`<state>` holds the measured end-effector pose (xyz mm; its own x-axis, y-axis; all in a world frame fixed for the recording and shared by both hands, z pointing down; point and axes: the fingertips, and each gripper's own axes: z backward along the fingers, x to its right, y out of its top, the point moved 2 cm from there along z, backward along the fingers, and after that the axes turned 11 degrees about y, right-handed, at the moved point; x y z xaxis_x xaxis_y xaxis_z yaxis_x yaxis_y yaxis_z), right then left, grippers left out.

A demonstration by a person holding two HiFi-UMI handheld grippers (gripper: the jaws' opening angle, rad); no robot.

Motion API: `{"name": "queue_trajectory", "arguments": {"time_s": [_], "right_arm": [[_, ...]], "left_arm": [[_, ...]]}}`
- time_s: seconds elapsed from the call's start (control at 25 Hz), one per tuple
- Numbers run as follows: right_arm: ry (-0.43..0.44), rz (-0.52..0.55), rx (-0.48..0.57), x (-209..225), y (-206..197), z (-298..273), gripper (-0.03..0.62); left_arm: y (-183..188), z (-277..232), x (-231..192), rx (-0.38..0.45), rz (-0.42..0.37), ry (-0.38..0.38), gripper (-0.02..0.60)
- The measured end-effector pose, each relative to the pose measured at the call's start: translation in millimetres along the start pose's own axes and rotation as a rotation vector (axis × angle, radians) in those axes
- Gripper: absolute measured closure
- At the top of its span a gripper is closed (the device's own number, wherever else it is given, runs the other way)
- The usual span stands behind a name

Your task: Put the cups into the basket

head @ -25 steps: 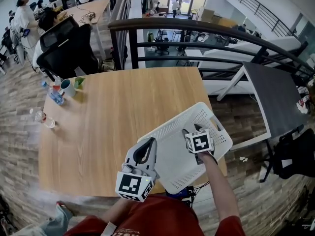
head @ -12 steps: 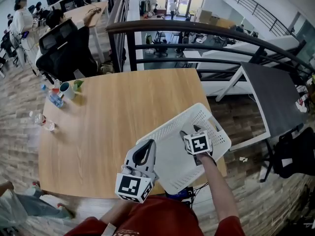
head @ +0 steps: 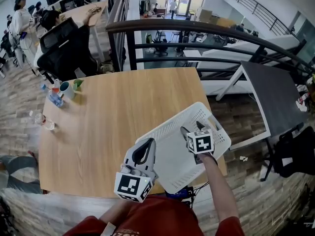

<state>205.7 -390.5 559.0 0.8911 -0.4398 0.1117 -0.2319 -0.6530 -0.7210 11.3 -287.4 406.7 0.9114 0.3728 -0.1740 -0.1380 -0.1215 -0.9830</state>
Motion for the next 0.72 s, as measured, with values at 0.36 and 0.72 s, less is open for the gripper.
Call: {"name": "queue_trajectory", "arguments": {"time_s": [0.36, 0.72], "right_arm": [[0.008, 0.020, 0.144, -13, 37, 36, 0.291], [0.029, 0.050, 0.342, -44, 70, 91, 0.292]], "left_arm": [[0, -4, 6, -0.004, -0.010, -0.008, 0.575], [-2, -3, 9, -0.007, -0.016, -0.009, 0.575]]}}
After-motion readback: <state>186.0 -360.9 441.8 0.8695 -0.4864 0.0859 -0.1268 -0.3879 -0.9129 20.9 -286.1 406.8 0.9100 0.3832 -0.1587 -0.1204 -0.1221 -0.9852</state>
